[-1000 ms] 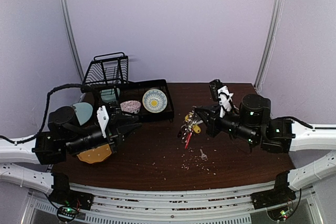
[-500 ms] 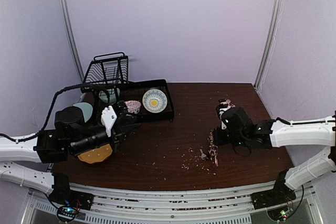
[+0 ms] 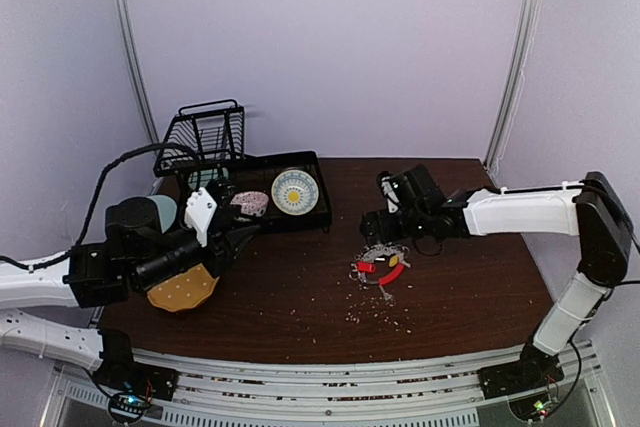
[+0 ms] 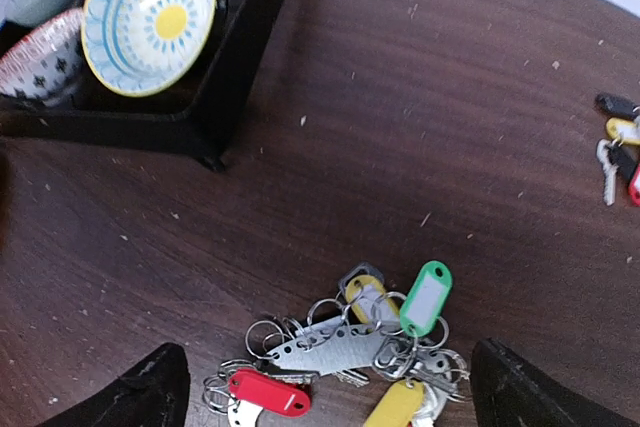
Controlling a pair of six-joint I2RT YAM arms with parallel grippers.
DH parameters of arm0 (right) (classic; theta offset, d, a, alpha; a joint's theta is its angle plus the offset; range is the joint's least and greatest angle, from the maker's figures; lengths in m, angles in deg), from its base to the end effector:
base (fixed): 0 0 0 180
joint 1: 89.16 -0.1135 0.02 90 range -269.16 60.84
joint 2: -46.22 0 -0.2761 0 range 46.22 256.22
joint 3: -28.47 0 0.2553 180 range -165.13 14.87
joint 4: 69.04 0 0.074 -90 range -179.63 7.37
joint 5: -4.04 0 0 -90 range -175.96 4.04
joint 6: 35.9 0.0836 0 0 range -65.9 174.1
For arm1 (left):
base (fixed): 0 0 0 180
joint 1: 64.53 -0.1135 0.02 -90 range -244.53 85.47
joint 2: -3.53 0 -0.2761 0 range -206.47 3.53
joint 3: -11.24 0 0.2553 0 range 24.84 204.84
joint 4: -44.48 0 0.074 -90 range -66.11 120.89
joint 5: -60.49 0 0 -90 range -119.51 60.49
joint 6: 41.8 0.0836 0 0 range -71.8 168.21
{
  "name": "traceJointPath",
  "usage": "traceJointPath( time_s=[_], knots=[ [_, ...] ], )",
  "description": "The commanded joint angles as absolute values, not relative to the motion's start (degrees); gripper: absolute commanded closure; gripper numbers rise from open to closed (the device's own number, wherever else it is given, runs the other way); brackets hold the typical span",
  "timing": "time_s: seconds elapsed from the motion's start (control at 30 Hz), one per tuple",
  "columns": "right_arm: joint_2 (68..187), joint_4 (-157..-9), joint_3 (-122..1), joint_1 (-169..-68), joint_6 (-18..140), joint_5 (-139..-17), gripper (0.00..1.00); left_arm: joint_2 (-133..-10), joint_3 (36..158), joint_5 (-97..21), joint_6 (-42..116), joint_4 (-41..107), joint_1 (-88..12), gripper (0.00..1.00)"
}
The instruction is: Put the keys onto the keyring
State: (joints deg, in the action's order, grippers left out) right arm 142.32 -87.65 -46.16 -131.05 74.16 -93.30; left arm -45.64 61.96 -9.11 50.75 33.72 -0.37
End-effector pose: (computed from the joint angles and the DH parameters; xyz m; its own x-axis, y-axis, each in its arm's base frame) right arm 0.3101 0.2638 0.1936 -0.6524 -0.1282 -0.7469 -0.3893 0.9023 0.1852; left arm 0.1330 -0.2079 0.3049 -0.0388 0.1759 -0.9836 0.6960 0.7111 0.0997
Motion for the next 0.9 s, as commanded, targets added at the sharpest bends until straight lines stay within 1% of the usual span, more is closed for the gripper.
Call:
traceJointPath(
  time_s=[0.0, 0.1, 0.17, 0.23, 0.33, 0.43, 0.57, 0.63, 0.67, 0.73, 0.87],
  knots=[
    [130.23, -81.59, -39.65, -123.79, 73.11, -87.24, 0.00, -47.39, 61.65, -5.22, 45.84, 36.07, -4.91, 0.45],
    [121.34, -77.07, -31.32, -117.34, 74.70, -84.46, 0.00, -48.60, 58.54, -5.14, 41.38, 39.23, -9.55, 0.37],
    [112.53, -74.54, -23.89, -112.43, 75.74, -83.95, 0.00, -48.85, 55.39, -6.98, 36.11, 41.59, -14.99, 0.33],
    [104.38, -71.71, -17.54, -107.15, 76.28, -84.58, 0.00, -48.69, 52.17, -8.85, 29.69, 43.19, -23.26, 0.32],
    [92.53, -68.75, -8.96, -100.49, 76.29, -89.59, 0.00, -48.43, 47.82, -4.34, 24.05, 44.98, -29.38, 0.31],
    [83.11, -66.64, -1.66, -96.61, 75.51, -96.84, 0.00, -48.46, 43.76, 1.99, 22.47, 48.61, -31.39, 0.30],
    [76.97, -65.53, 5.03, -94.72, 75.70, -103.45, 0.00, -49.13, 40.15, 10.13, 21.48, 52.42, -35.73, 0.30],
    [74.93, -61.26, 8.45, -94.70, 78.04, -107.49, 0.00, -49.10, 38.27, 12.71, 18.89, 54.40, -39.09, 0.29],
    [73.77, -61.73, 9.39, -94.70, 79.48, -109.34, 0.00, -48.85, 36.77, 12.34, 17.38, 56.09, -40.75, 0.29],
    [71.56, -61.07, 10.57, -94.70, 79.40, -110.33, 0.00, -48.33, 33.70, 13.09, 16.19, 60.46, -42.52, 0.25],
    [68.04, -59.98, 11.93, -94.71, 79.33, -112.48, 0.00, -46.99, 34.44, 14.97, 19.13, 63.06, -42.57, 0.20]
  ],
)
